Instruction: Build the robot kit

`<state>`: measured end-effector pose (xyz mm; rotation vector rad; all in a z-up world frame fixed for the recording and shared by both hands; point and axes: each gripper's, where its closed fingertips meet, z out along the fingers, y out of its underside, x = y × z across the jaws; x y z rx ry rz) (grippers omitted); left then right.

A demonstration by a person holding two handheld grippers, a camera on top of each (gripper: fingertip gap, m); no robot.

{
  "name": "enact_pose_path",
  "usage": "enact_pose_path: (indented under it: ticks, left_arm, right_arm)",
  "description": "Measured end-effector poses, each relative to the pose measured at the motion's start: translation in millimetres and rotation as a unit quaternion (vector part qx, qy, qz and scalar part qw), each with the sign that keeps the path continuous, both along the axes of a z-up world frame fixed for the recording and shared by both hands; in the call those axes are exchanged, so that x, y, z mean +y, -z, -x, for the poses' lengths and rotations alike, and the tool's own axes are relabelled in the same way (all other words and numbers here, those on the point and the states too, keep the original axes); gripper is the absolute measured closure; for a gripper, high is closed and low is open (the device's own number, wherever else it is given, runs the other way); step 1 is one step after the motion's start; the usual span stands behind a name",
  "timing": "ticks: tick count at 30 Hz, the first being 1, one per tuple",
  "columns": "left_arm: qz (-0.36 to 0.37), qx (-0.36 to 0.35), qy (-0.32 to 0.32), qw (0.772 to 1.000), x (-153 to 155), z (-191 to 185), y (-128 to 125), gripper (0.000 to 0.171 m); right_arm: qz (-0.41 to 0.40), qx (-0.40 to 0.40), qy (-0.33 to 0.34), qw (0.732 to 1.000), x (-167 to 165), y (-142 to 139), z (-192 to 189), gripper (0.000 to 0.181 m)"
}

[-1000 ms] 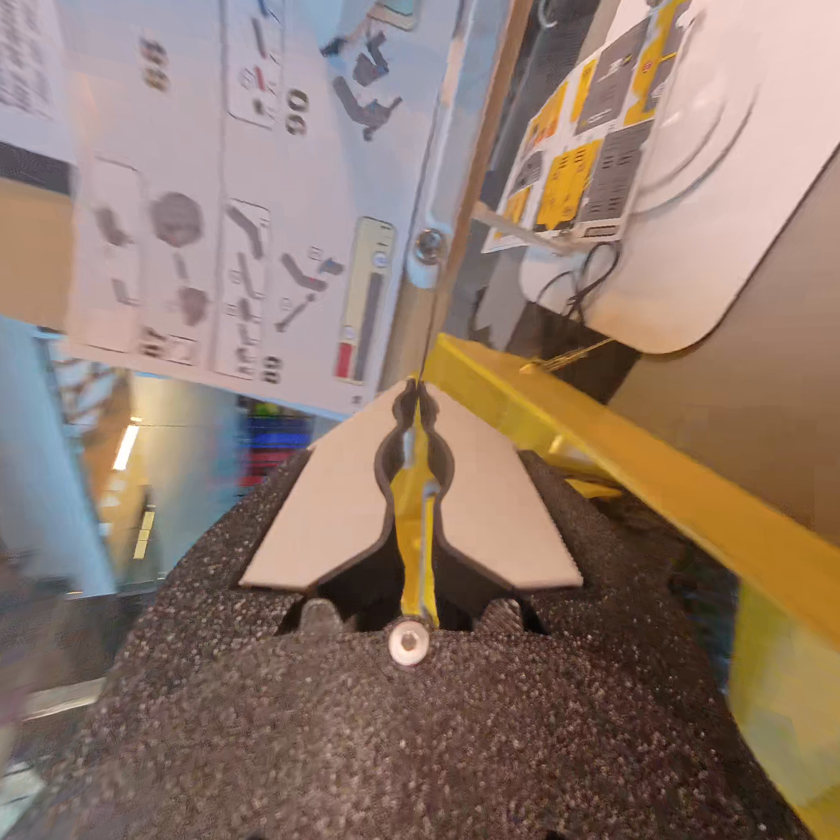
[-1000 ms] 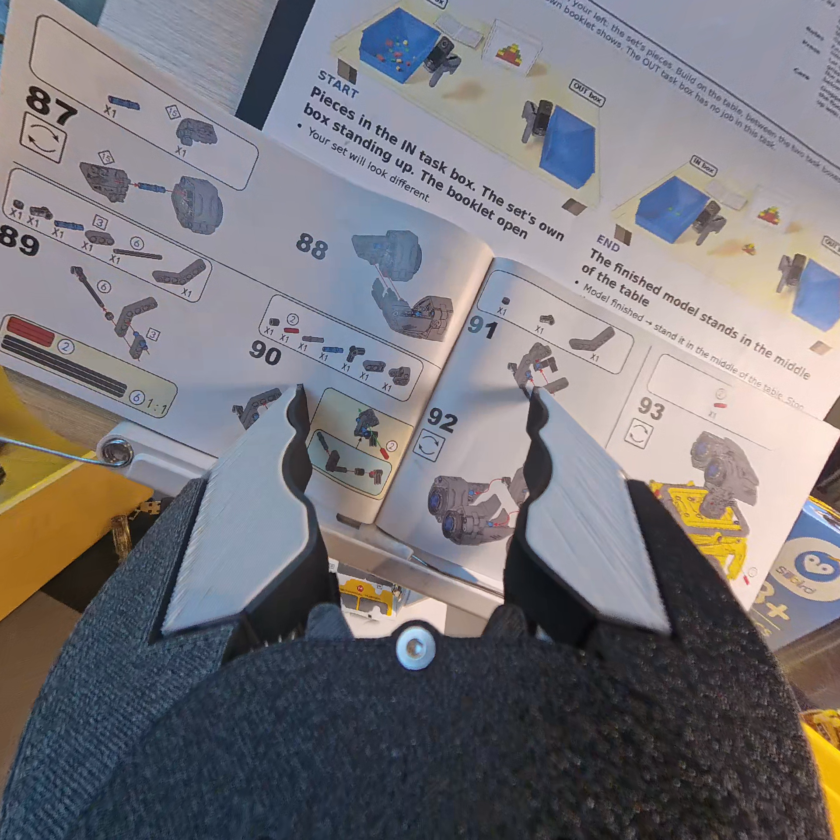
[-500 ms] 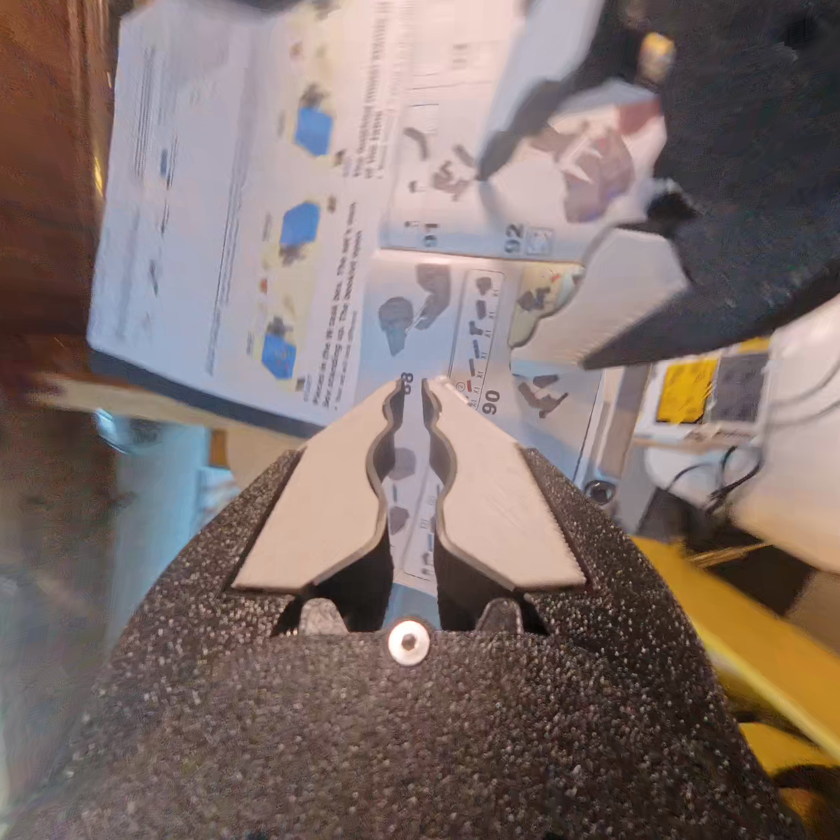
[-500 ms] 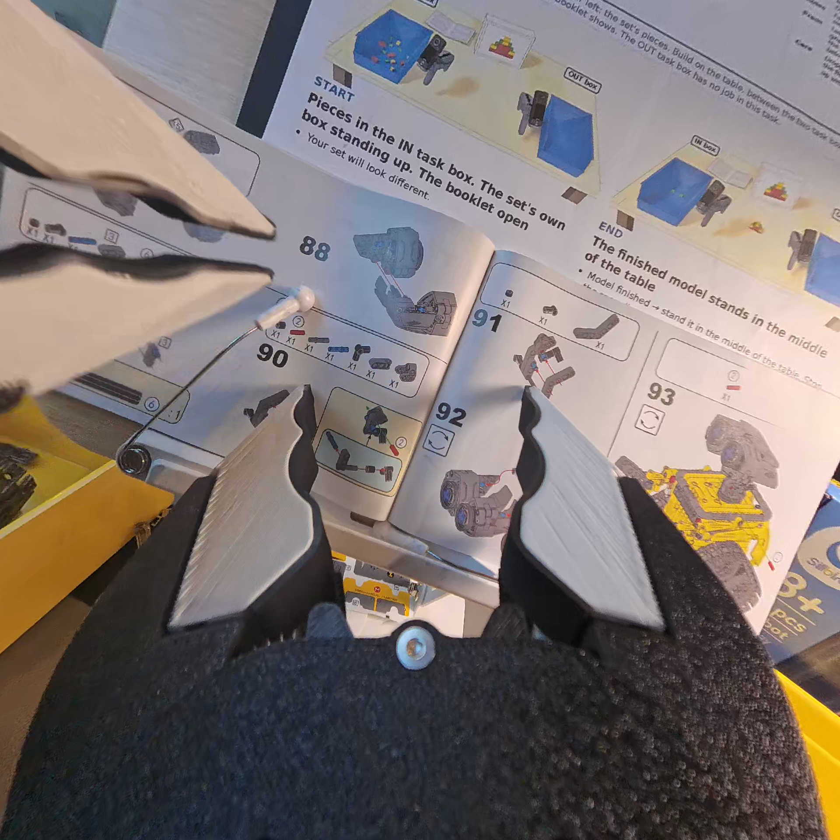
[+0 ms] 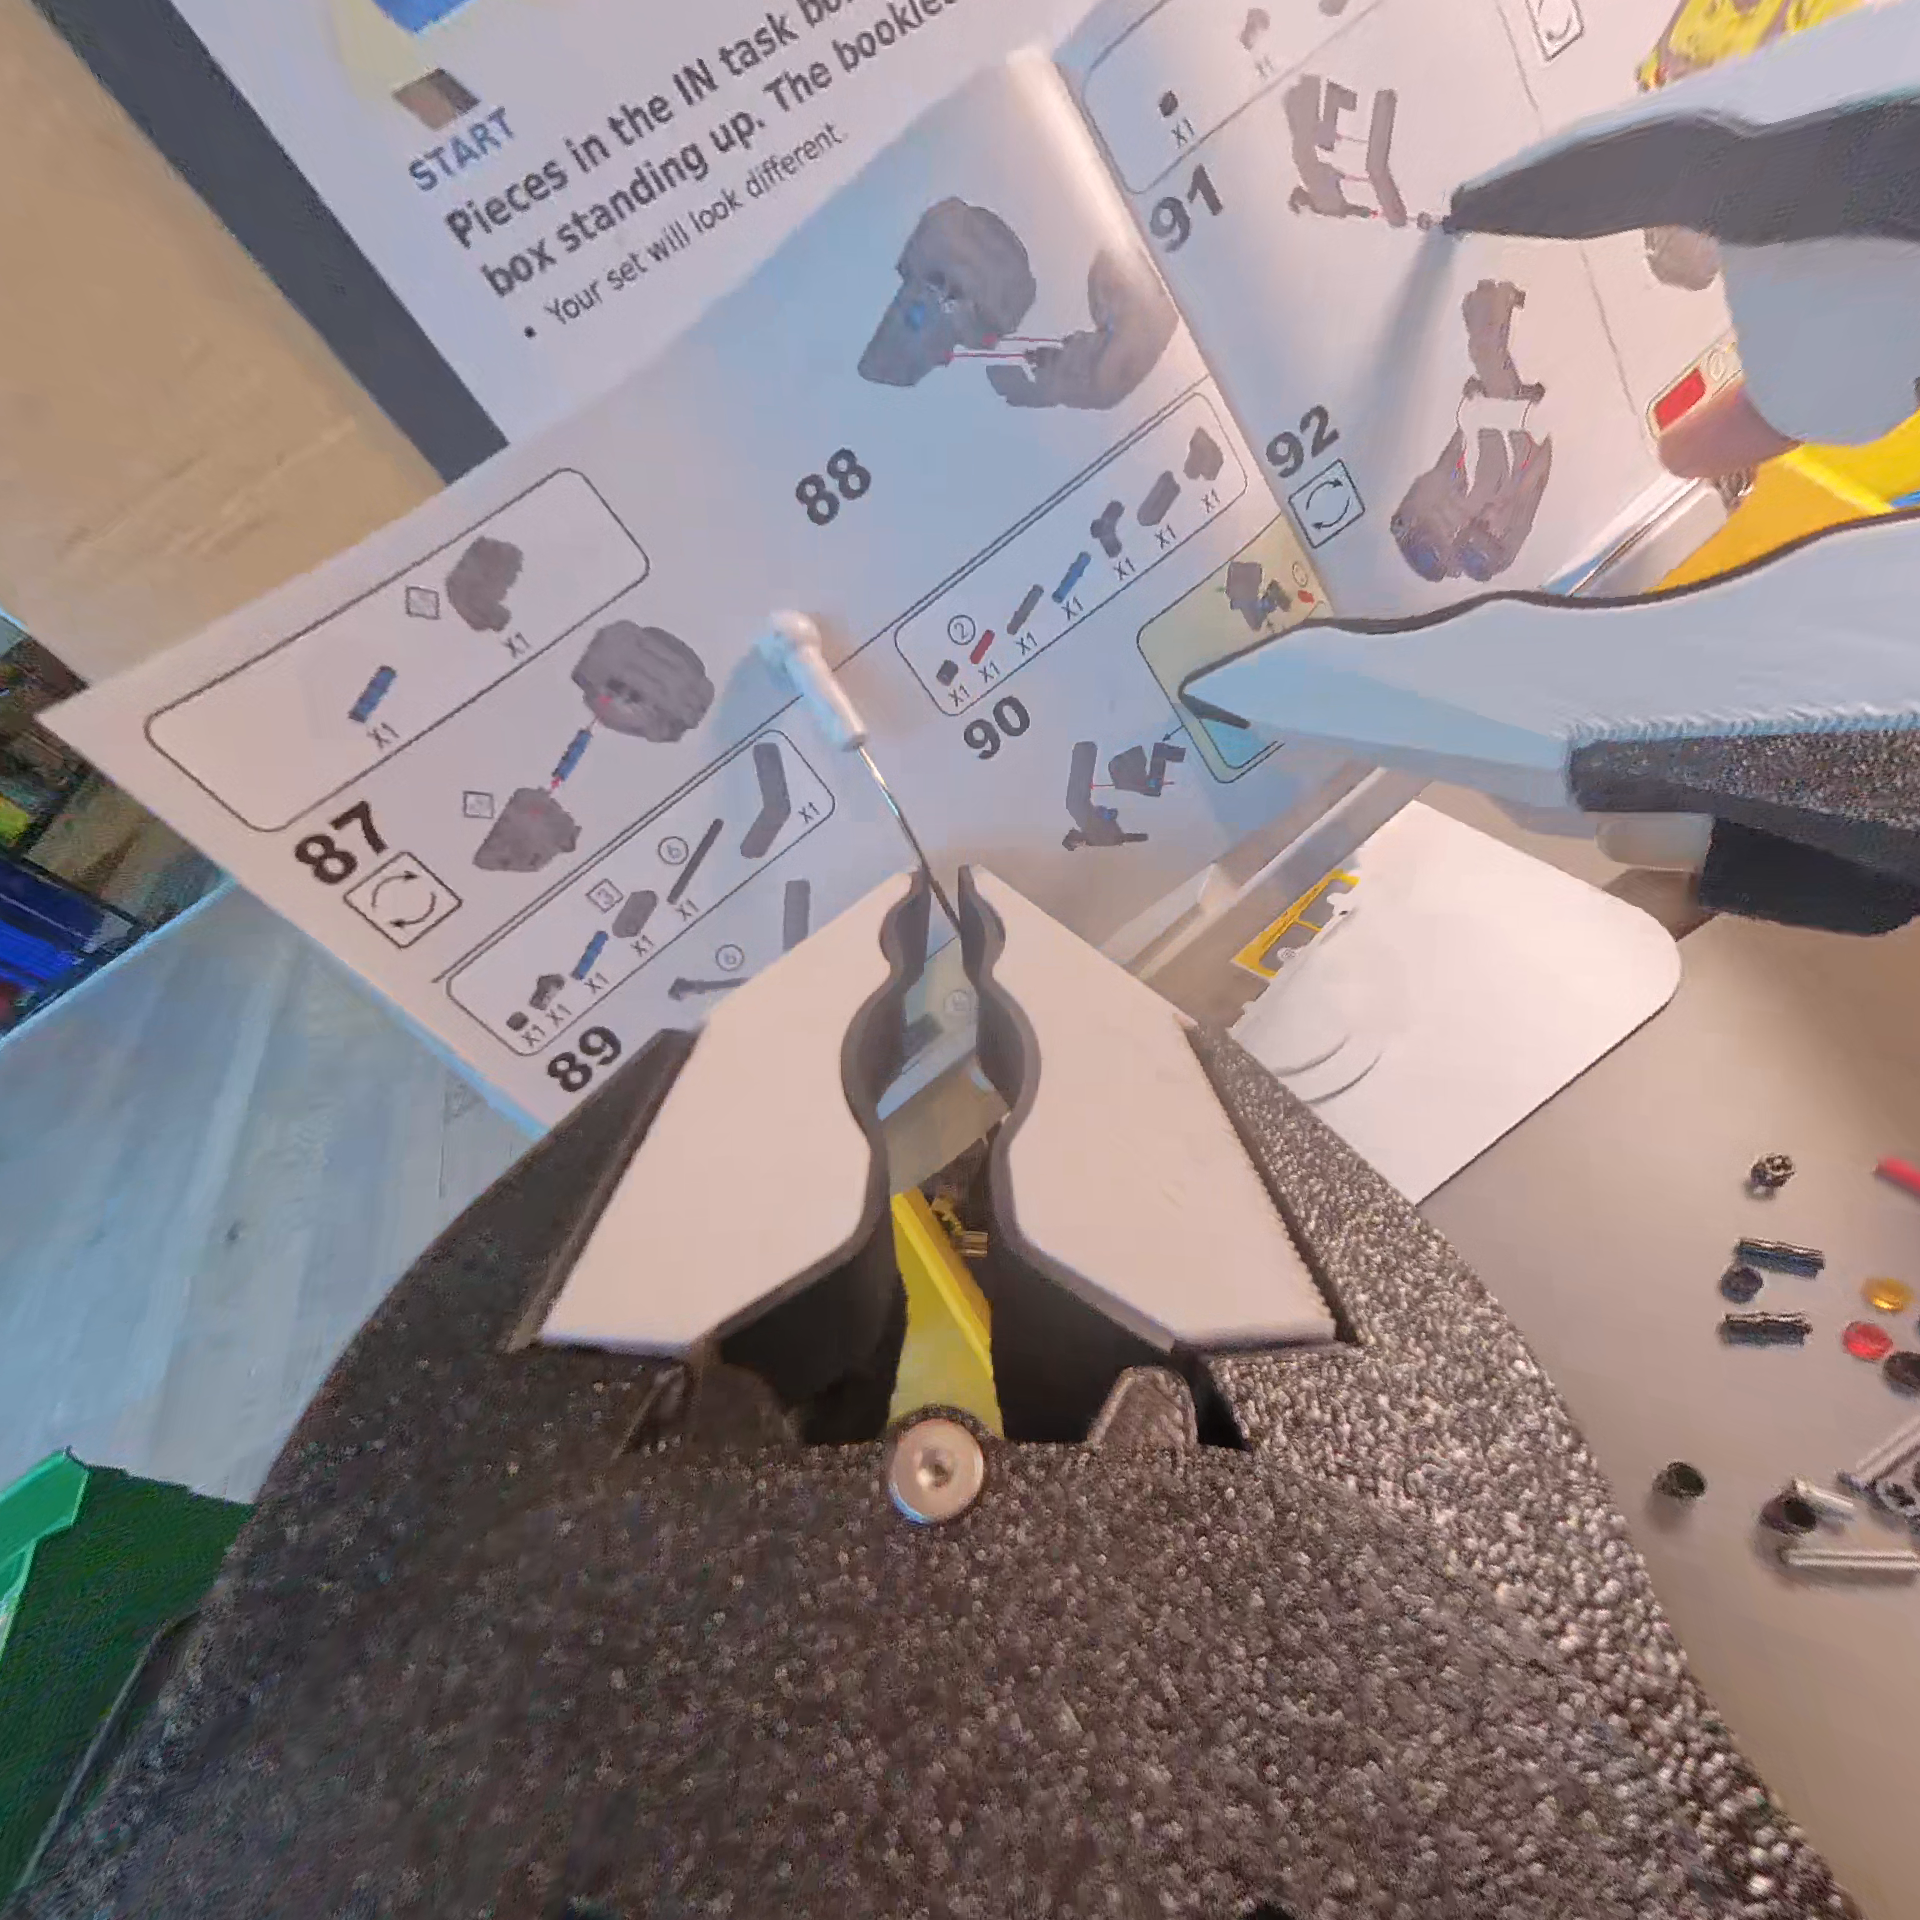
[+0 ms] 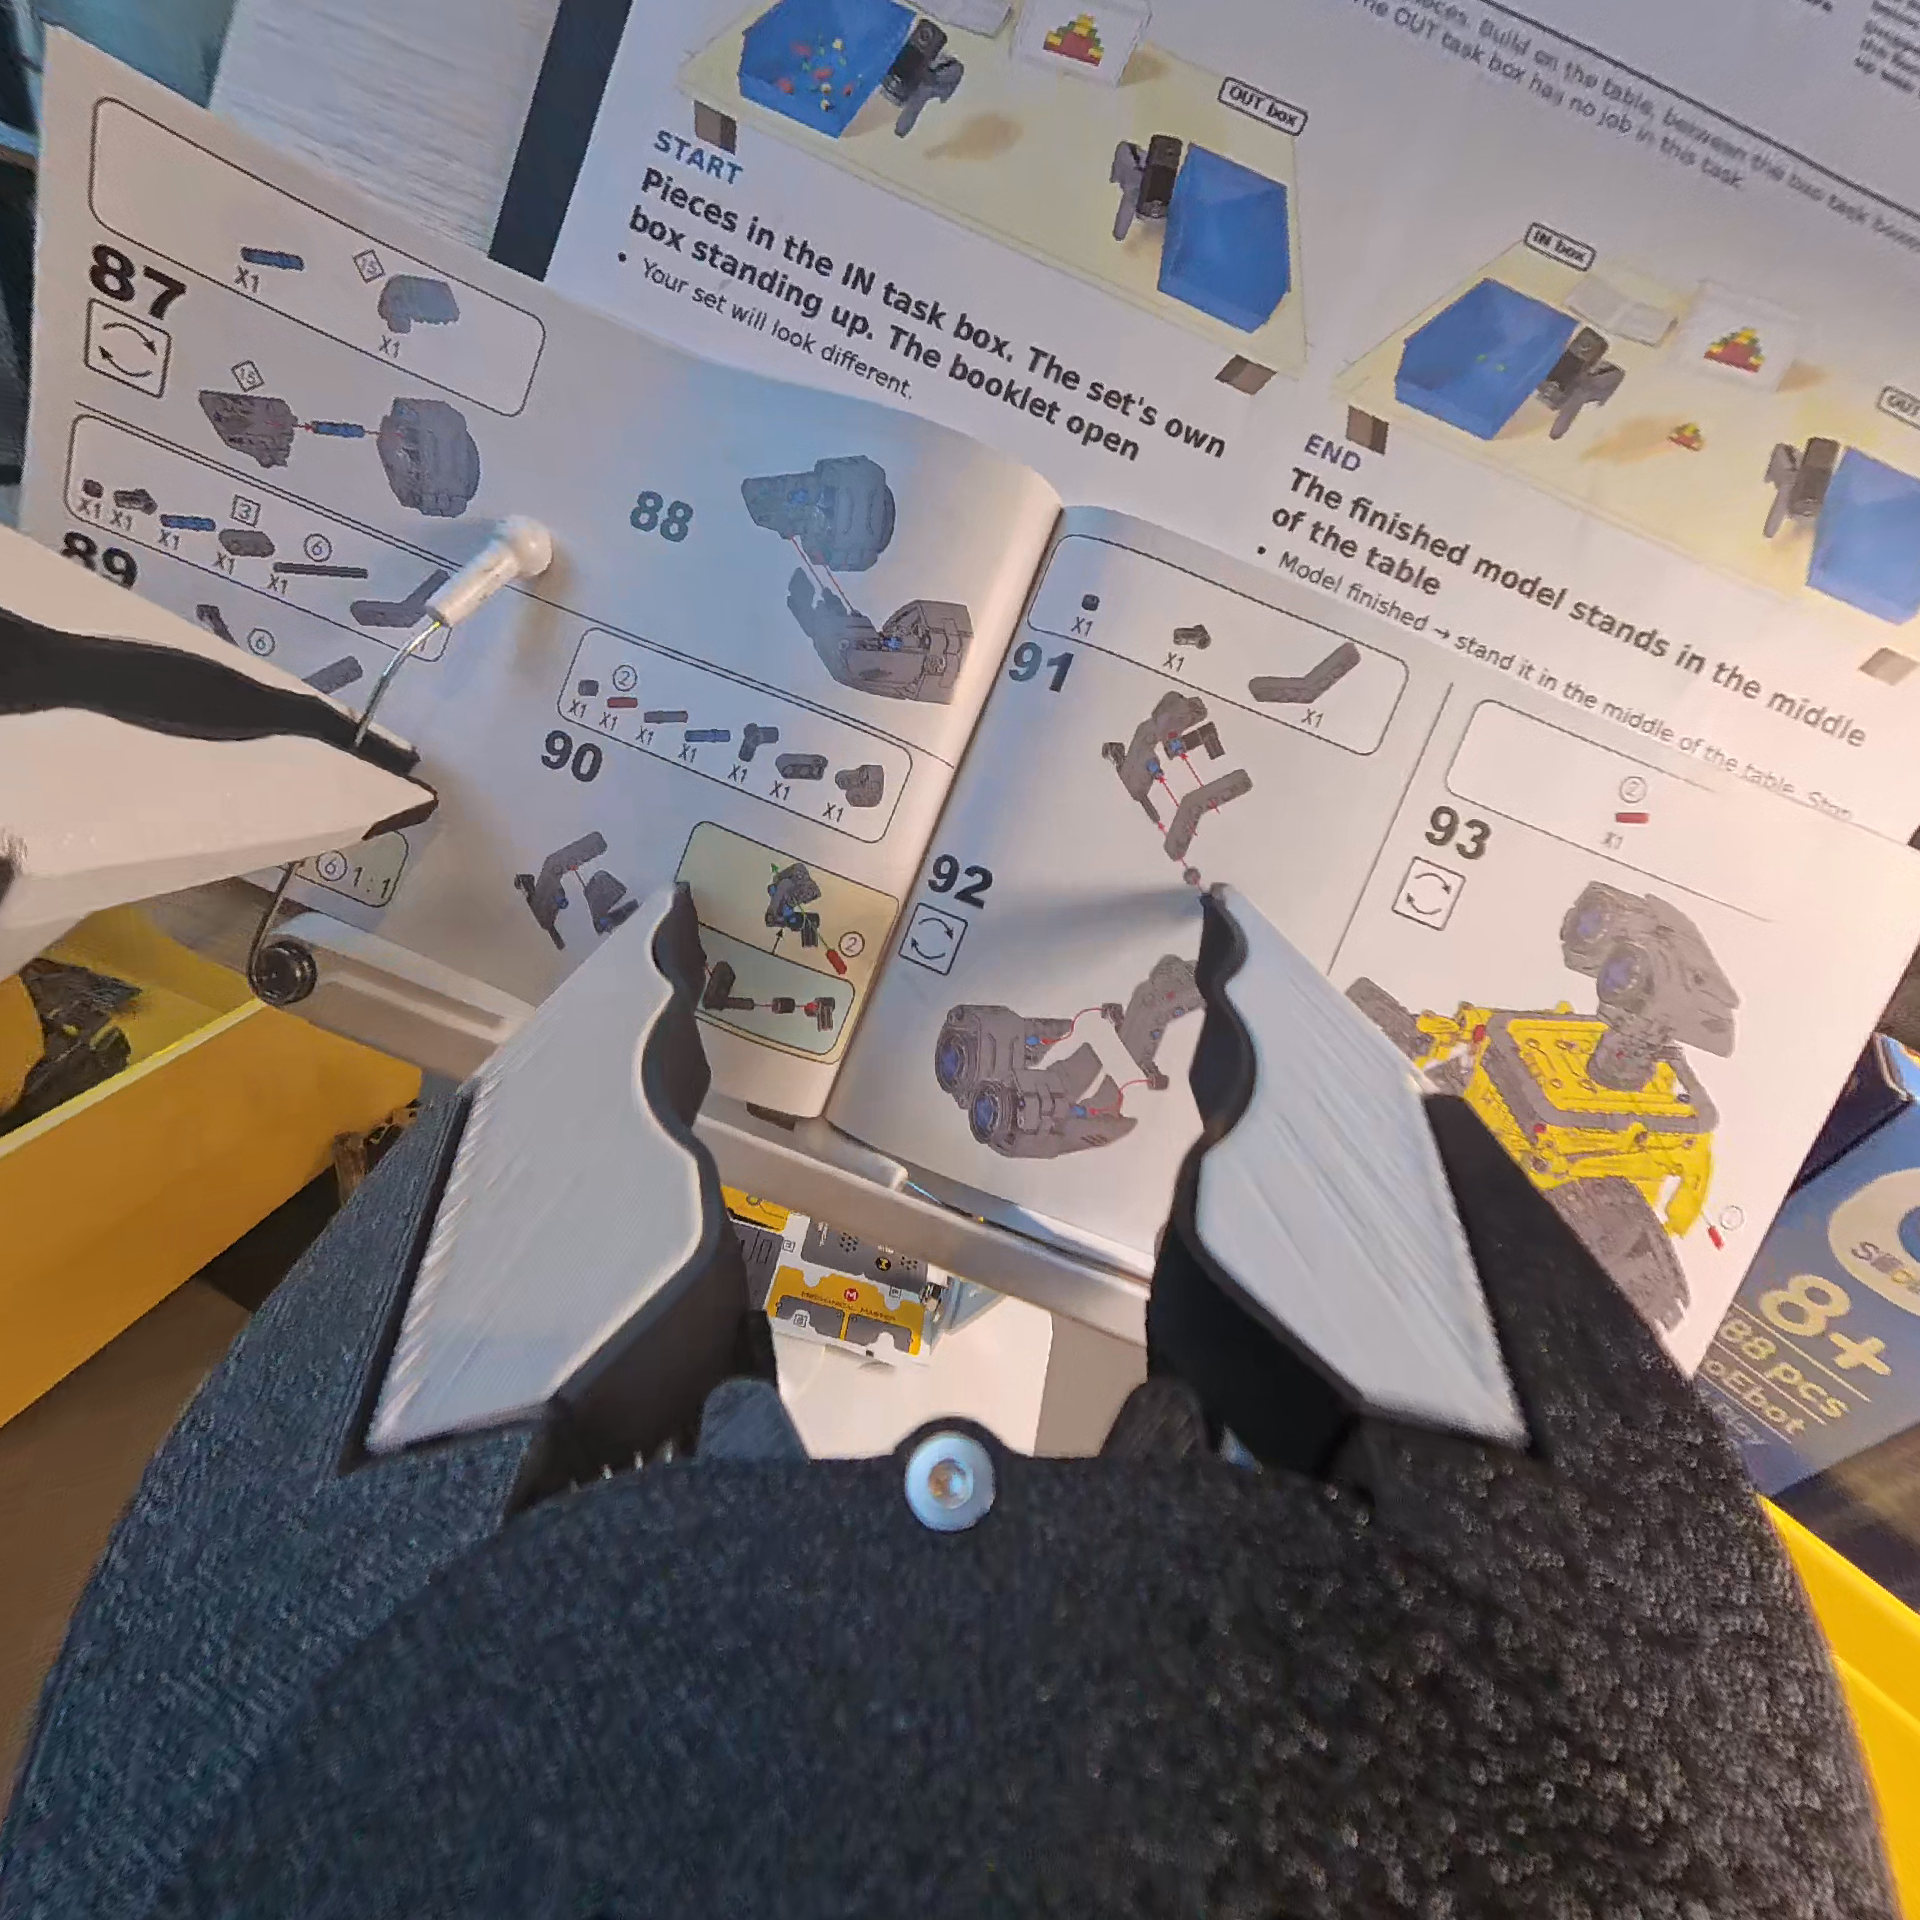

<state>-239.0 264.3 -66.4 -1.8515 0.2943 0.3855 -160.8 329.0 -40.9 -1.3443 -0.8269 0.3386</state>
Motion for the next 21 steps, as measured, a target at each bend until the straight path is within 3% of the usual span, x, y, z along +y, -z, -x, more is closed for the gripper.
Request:
enact_pose_path:
  ticks: [8, 12, 16, 21]
  left_arm:
    - [-0.004, 0.034, 0.022, 0.999, 3.3, -3.9, -0.7, 0.167]
    - [-0.017, 0.005, 0.040, 0.999, -2.0, -9.9, -5.3, 0.158]
    - [-0.045, -0.013, 0.048, 0.998, -21.6, -11.8, -15.0, 0.152]
    - [-0.055, -0.038, -0.002, 0.998, -37.9, 19.8, -7.1, 0.154]
  right_arm:
    - [0.001, -0.010, -0.005, 1.000, -0.2, 3.9, -0.2, 0.087]
    - [-0.002, -0.003, -0.016, 1.000, -7.0, -1.7, -7.4, 0.085]
    - [-0.006, 0.060, -0.020, 0.998, -16.1, -22.1, -46.6, 0.085]
    - [0.018, 0.100, 0.014, 0.995, 0.2, -23.5, -107.0, 0.097]
